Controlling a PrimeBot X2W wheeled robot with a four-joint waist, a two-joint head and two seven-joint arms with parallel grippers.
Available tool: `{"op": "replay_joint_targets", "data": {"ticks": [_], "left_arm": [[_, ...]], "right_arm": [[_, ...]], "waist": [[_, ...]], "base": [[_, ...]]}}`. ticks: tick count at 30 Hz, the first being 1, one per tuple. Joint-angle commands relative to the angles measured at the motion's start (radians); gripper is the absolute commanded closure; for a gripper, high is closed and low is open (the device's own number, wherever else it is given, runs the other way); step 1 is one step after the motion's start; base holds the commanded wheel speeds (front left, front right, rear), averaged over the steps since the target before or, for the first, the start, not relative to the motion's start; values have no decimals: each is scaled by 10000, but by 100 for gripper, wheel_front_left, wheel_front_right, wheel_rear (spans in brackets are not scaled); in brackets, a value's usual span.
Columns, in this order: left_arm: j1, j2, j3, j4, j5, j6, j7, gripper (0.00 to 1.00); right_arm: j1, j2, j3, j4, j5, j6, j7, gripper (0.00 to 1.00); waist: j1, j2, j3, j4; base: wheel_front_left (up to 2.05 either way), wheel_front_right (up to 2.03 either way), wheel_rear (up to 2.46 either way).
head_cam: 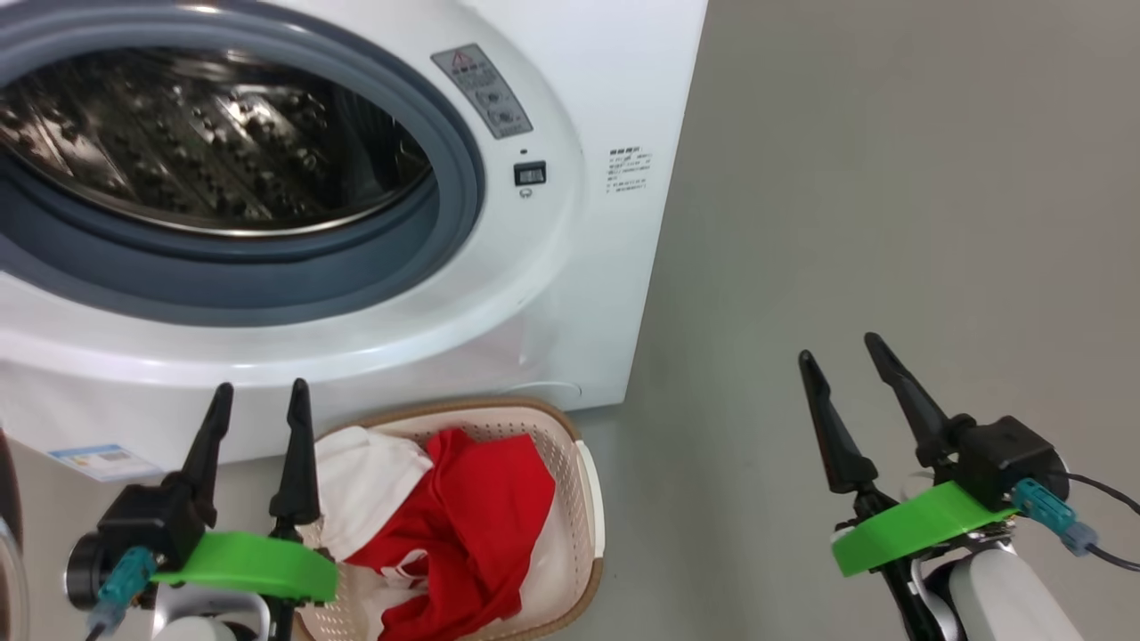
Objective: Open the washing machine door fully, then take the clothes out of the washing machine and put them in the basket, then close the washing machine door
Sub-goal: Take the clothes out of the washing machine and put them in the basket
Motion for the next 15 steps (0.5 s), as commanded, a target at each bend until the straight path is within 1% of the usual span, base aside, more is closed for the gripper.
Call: {"op": "replay_joint_targets", "data": {"ticks": [1,7,11,15], "left_arm": [[224,112,437,-582,182,-91,-119,0],[755,14,684,-1630,434,-179,-120,0],[1033,-11,521,-2143,608,-290,-120,0],[1492,-36,526,-2554,535,-402,-120,0]], "right_arm": [[122,11,27,-346,-183,63,-63,0],[377,9,-373,-630,-358,63,-63,0],[496,-16,-507,-805,-423,63,-63,0],[707,-36,-609,-997,-527,63,-63,0]], "waist": [[0,0,-350,-12],[0,0,-588,11],[0,0,-683,46],[0,0,-915,71]], "base": [[0,0,0],[0,0,0],[0,0,0],[0,0,0]]}}
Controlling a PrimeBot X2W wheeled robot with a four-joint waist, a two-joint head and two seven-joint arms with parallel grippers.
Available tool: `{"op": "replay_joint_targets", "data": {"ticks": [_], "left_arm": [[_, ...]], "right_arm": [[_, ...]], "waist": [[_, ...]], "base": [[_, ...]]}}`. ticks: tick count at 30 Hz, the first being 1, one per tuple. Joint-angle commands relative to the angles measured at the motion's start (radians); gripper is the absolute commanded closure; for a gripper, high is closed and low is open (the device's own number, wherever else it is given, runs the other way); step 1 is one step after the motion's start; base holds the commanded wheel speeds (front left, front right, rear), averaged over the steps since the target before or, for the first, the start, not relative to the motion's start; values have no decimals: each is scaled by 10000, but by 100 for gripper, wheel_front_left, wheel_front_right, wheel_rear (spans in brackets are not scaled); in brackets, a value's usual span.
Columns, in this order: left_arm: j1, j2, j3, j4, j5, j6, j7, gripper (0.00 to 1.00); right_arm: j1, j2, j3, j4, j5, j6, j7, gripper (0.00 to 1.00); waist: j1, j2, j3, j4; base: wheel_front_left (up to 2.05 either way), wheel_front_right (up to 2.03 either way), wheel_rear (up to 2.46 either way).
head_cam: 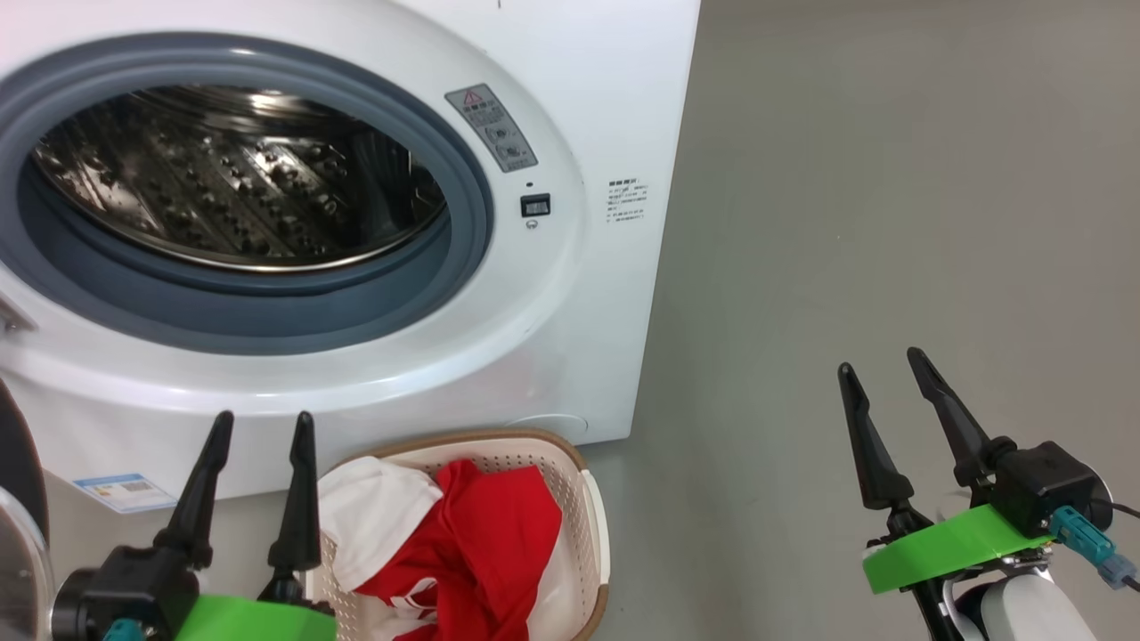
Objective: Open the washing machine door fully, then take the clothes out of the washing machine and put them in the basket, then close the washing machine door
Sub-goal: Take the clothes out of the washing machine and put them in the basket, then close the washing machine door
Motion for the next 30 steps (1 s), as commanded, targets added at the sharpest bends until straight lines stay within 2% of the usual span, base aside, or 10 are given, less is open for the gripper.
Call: {"op": "replay_joint_targets", "data": {"ticks": [1,15,30], "left_arm": [[7,96,361,-341,41,-61,-89,0],[584,71,750,-160,223,-131,-89,0],[708,54,757,-75,221,-174,-89,0]], "right_arm": [[-4,-53,172,-291,-125,63,-63,0],[562,-23,7,-385,-205,63,-63,0],[689,2,53,-354,-218,63,-63,0]], "waist": [[0,-1,-126,11],[0,-1,-813,36],[0,-1,-1018,75]], "base": [[0,0,0],[0,0,0],[0,0,0]]}}
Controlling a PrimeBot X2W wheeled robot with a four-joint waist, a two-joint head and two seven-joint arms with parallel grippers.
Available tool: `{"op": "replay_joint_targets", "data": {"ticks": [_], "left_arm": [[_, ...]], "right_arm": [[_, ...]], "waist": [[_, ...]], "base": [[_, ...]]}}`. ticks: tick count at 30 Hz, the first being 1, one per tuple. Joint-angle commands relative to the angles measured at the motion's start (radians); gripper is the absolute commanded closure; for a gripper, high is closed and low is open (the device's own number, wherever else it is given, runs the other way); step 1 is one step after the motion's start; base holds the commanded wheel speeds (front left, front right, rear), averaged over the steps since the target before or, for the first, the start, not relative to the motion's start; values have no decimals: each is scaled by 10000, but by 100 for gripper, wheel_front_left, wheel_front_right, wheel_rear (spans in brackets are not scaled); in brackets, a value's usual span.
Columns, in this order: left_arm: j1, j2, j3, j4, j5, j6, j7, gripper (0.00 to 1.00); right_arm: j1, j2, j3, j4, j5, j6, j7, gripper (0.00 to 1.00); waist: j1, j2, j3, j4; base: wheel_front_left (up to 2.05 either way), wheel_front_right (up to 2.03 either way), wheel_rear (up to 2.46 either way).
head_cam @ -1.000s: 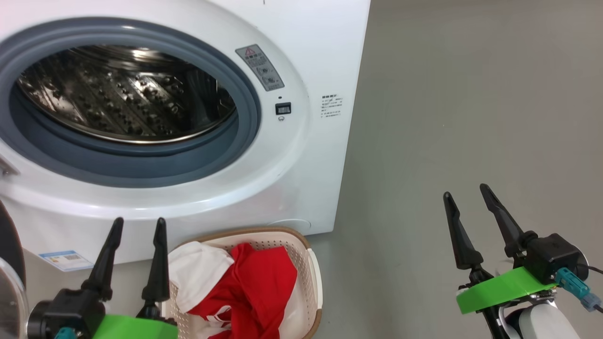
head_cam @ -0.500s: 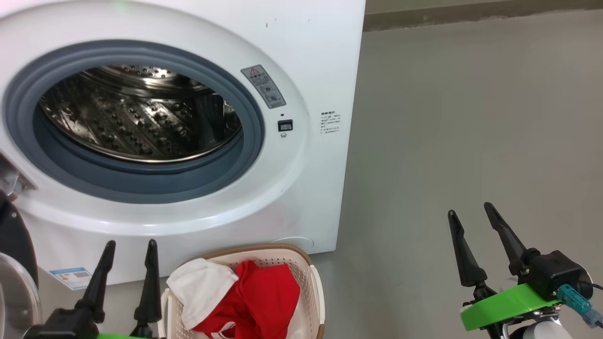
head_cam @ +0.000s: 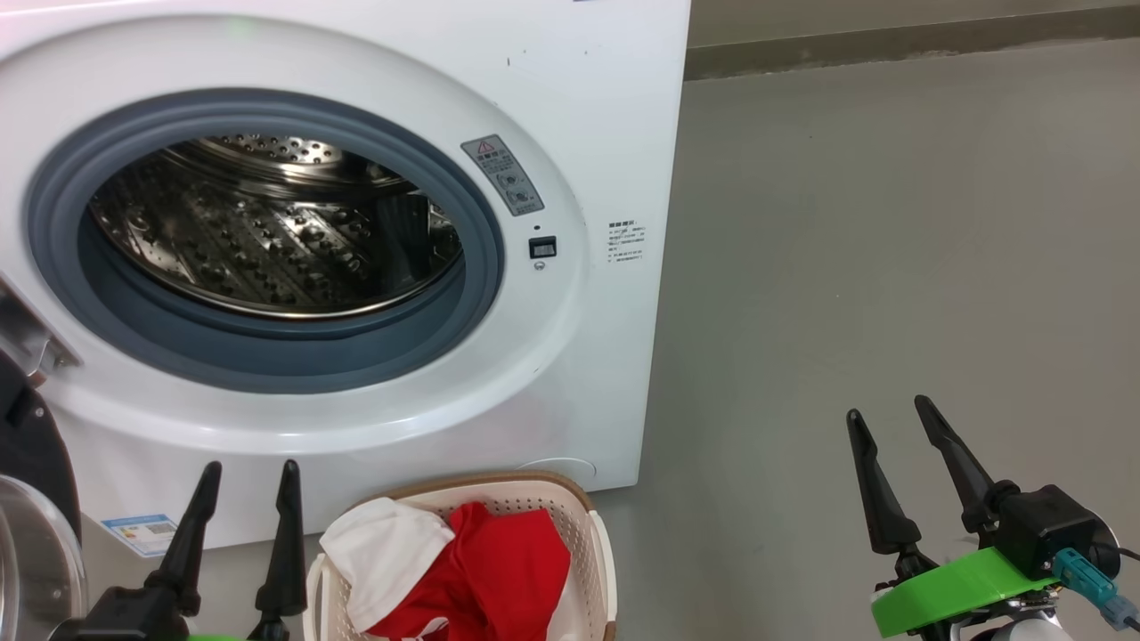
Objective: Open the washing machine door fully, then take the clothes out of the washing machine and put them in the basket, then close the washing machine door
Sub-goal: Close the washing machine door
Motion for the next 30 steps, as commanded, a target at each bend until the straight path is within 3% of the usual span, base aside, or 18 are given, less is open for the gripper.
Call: {"op": "replay_joint_targets", "data": {"ticks": [1,15,30], "left_arm": [[-70,74,342,-264,114,-23,-89,0],[-24,66,273,-422,131,-23,-89,0],[-27,65,91,-646,-11,-45,-89,0]], "right_arm": [[-169,-40,223,-246,-118,63,-63,0],[-138,-96,234,-206,-132,63,-63,0],[-116,-79,150,-185,-41,63,-63,0]], "waist": [[0,0,8,18],[0,0,26,36],[0,0,17,107]], "base": [[0,0,0],[-22,22,0],[-158,158,0]]}}
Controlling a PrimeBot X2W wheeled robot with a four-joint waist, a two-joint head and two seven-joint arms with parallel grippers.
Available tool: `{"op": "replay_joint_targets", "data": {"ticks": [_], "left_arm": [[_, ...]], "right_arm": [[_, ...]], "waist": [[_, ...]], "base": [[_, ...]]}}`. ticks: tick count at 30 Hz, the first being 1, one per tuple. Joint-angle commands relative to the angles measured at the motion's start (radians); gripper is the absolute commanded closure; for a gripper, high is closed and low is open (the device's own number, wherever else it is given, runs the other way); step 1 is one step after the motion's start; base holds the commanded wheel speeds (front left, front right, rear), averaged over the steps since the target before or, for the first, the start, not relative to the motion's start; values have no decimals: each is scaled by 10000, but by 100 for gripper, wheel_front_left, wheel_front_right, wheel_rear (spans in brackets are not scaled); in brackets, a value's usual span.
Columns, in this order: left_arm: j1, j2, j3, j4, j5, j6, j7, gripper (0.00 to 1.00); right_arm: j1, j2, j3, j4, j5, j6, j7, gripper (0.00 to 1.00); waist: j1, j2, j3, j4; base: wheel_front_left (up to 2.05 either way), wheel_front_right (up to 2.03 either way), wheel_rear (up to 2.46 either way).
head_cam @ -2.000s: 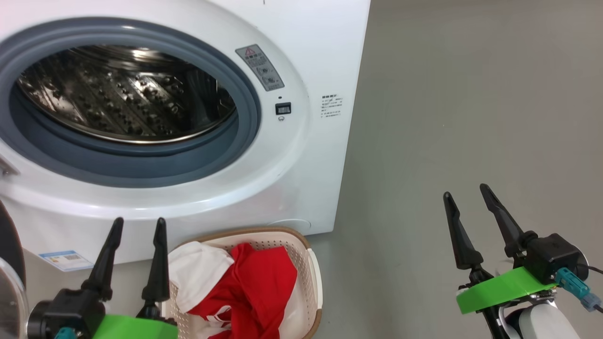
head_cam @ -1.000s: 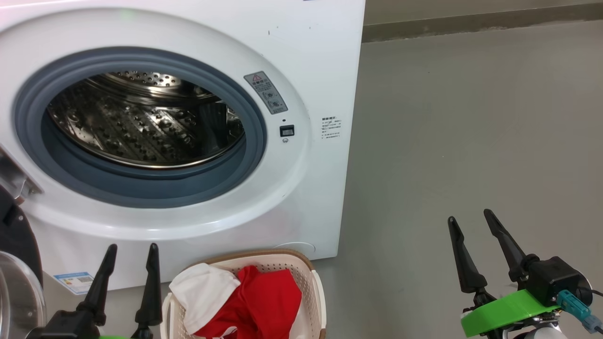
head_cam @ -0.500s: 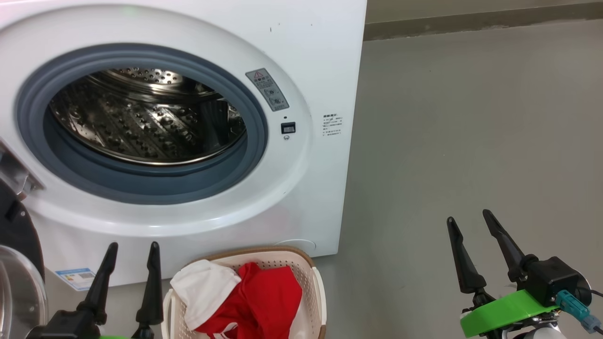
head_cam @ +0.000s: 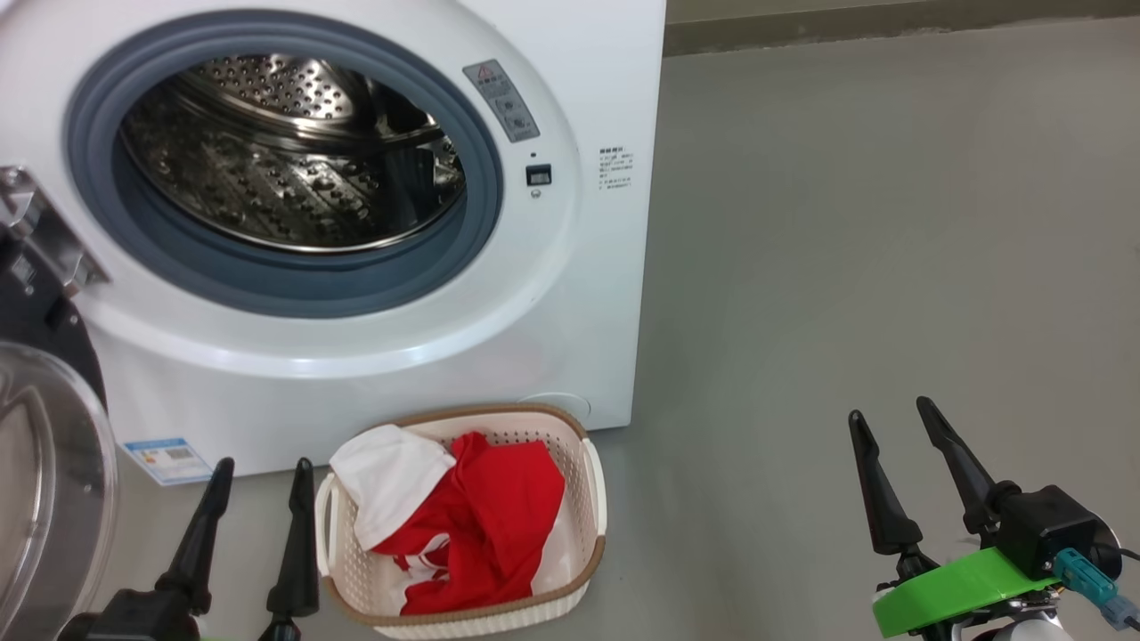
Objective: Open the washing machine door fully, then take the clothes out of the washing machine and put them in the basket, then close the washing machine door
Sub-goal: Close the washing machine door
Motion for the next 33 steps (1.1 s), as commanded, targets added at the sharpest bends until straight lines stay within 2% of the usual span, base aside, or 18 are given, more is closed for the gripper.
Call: {"op": "replay_joint_targets", "data": {"ticks": [1,15,23,28,33], "left_arm": [[-129,86,274,-365,-137,-43,-89,0],[-110,86,395,-447,-90,-23,-90,0],[-134,86,362,-454,-65,169,-90,0],[-221,86,313,-482,-55,381,-90,0],[-317,85,252,-684,-262,727,-90,0]], "right_arm": [[-111,-75,160,-233,-44,63,-63,0],[-176,-119,201,-229,-38,63,-63,0],[-205,-134,208,-233,-50,63,-63,0],[-223,-152,270,-242,-72,63,-63,0],[-383,-194,436,-249,-32,63,-63,0]], "waist": [[0,0,12,32],[0,0,142,153],[0,0,169,238],[0,0,227,528],[0,0,374,1129]], "base": [[-118,118,0],[-32,32,0],[0,0,0],[0,0,0],[0,0,0]]}}
